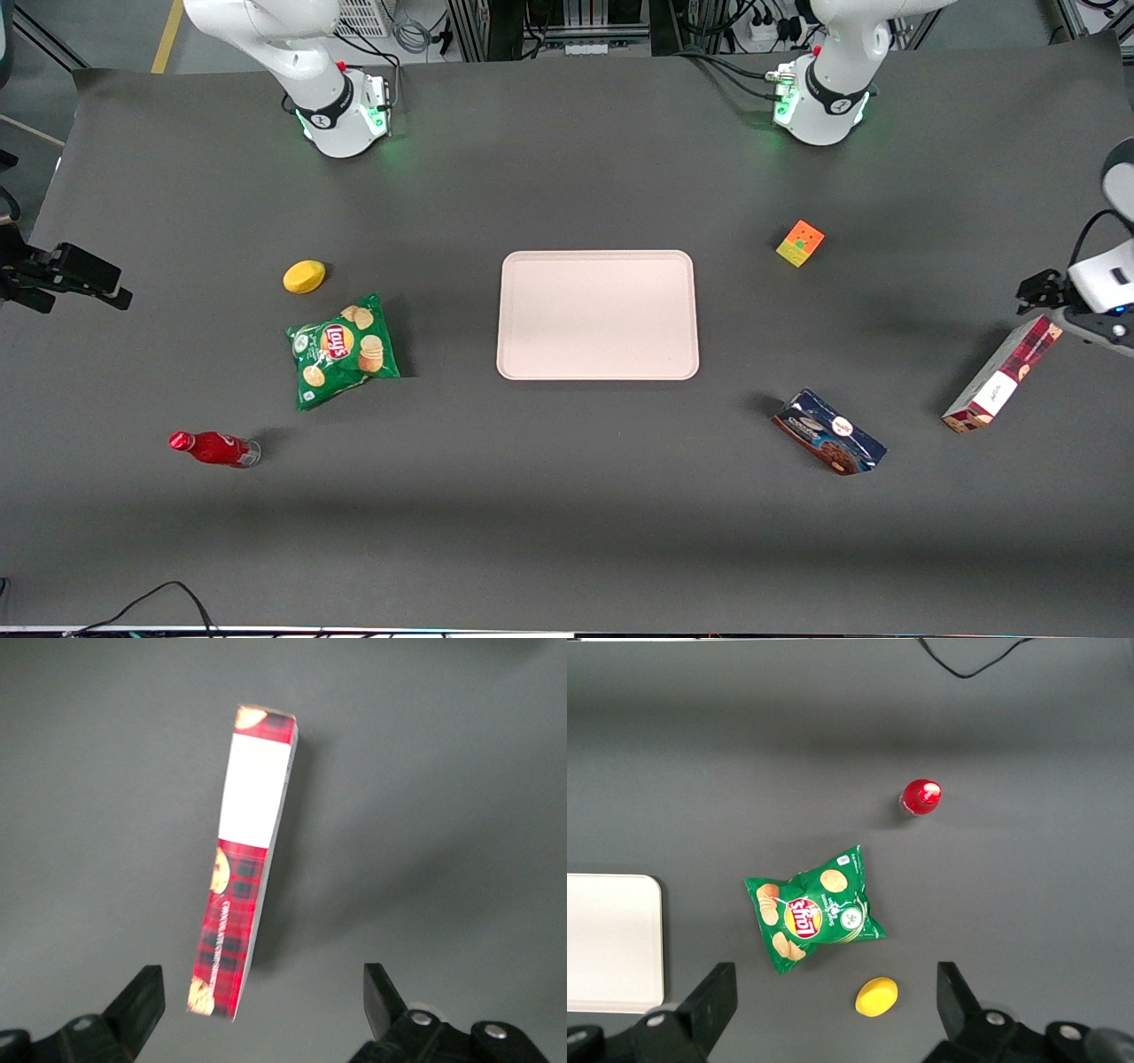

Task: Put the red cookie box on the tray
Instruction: 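Lower the left gripper and close it on the red cookie box, then lift the red cookie box and carry it over the pink tray, then lower the box onto the tray and open the left gripper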

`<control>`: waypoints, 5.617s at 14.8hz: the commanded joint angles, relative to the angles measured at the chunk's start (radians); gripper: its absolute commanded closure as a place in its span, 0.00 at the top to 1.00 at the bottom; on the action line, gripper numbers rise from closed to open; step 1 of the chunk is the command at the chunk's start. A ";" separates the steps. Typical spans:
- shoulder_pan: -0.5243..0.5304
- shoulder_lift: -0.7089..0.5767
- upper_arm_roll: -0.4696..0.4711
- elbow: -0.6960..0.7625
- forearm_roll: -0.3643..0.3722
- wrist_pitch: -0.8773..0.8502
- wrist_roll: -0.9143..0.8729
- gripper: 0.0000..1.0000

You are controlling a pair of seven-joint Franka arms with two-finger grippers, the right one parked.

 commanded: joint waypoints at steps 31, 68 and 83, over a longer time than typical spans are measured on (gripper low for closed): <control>-0.126 0.019 -0.003 0.064 -0.107 -0.109 -0.213 0.00; -0.569 0.214 -0.457 -0.112 0.295 0.294 -1.950 0.00; -0.558 0.179 -0.402 0.063 0.093 0.030 -1.718 1.00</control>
